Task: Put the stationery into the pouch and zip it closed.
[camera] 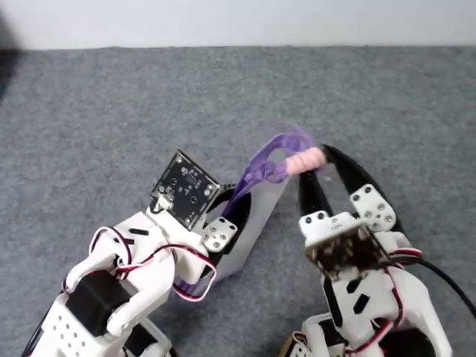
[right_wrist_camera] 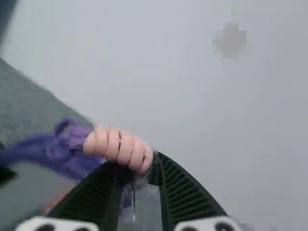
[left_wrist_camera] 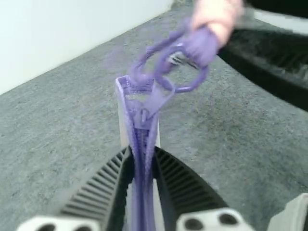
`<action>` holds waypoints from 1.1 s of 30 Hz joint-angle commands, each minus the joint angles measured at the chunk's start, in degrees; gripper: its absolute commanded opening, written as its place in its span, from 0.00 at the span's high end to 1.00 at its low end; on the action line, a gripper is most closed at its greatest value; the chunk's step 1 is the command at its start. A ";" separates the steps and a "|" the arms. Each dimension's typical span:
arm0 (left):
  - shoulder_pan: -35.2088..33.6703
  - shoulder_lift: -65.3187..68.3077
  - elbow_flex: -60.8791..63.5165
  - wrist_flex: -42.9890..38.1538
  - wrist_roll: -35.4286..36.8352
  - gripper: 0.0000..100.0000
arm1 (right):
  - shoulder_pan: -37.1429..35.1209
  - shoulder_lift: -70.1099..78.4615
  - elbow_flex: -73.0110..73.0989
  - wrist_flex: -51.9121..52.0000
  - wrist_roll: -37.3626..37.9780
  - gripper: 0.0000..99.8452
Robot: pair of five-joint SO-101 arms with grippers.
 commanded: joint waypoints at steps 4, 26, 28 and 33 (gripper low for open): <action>-3.08 -0.62 -3.82 0.18 0.44 0.99 | 7.16 -0.48 -2.90 18.07 -3.08 0.99; -3.34 -0.62 -4.00 0.09 2.99 0.99 | -3.30 0.31 -2.73 25.01 -22.24 0.76; -3.34 -0.62 -4.09 0.09 2.90 0.99 | -4.44 1.63 -1.85 21.58 -21.80 0.76; -3.25 -0.62 -4.00 0.09 2.90 0.99 | -4.88 7.69 -1.58 12.97 -21.36 0.76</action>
